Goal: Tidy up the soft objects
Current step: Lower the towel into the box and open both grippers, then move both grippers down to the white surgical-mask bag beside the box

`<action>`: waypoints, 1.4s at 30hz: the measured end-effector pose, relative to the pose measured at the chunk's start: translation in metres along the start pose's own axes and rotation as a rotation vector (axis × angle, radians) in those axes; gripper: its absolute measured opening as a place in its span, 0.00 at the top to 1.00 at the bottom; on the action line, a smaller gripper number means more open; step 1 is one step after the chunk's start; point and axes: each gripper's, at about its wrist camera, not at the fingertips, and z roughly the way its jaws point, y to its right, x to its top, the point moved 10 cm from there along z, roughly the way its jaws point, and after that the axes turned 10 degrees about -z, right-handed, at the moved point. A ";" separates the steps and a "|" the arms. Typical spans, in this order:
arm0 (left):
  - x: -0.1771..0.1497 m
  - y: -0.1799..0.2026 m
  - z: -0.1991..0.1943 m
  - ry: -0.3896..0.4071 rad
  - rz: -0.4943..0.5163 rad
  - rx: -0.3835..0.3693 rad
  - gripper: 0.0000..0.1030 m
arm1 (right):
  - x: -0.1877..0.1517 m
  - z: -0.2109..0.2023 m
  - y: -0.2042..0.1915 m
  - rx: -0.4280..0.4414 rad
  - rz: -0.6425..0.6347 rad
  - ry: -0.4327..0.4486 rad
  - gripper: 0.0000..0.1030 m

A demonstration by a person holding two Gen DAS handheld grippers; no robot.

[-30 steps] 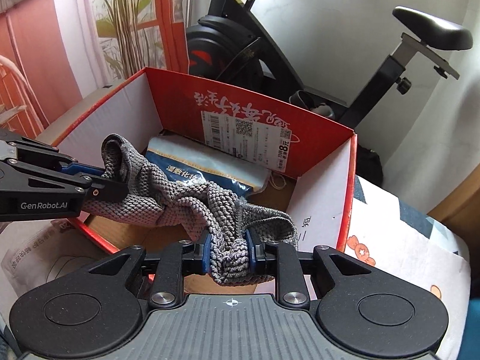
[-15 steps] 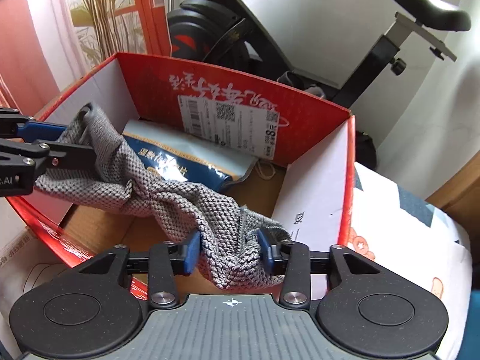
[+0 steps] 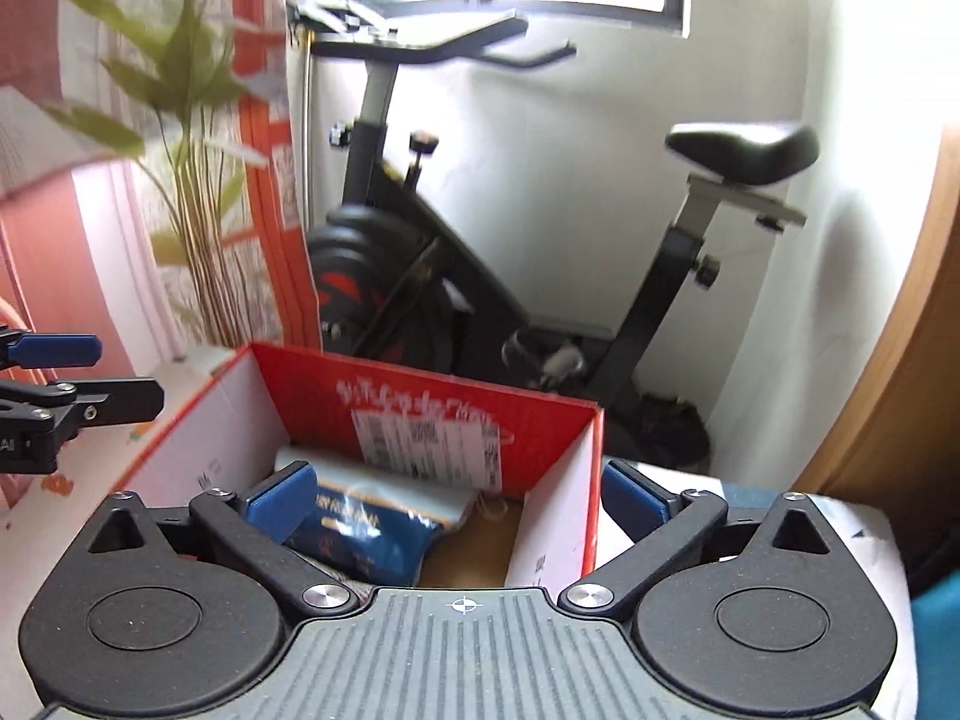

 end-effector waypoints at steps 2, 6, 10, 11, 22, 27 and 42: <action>0.005 0.001 -0.015 0.039 0.003 0.016 0.06 | 0.005 -0.016 0.001 -0.010 0.007 0.045 0.00; 0.011 0.003 -0.046 0.106 0.007 0.047 0.02 | 0.012 -0.048 0.002 -0.030 0.015 0.127 0.00; 0.012 0.006 -0.076 0.171 0.006 0.062 0.00 | 0.013 -0.083 0.000 -0.050 0.043 0.206 0.00; 0.011 0.006 -0.083 0.184 0.005 0.067 0.00 | 0.013 -0.092 -0.001 -0.051 0.056 0.224 0.00; -0.029 0.013 -0.153 0.270 0.019 0.085 0.00 | -0.020 -0.177 -0.025 -0.092 0.081 0.380 0.00; -0.056 0.009 -0.173 0.294 0.018 0.100 0.00 | -0.050 -0.200 -0.036 -0.101 0.112 0.413 0.00; -0.139 -0.018 -0.158 0.159 -0.075 0.101 0.00 | -0.138 -0.188 -0.065 -0.094 0.166 0.355 0.00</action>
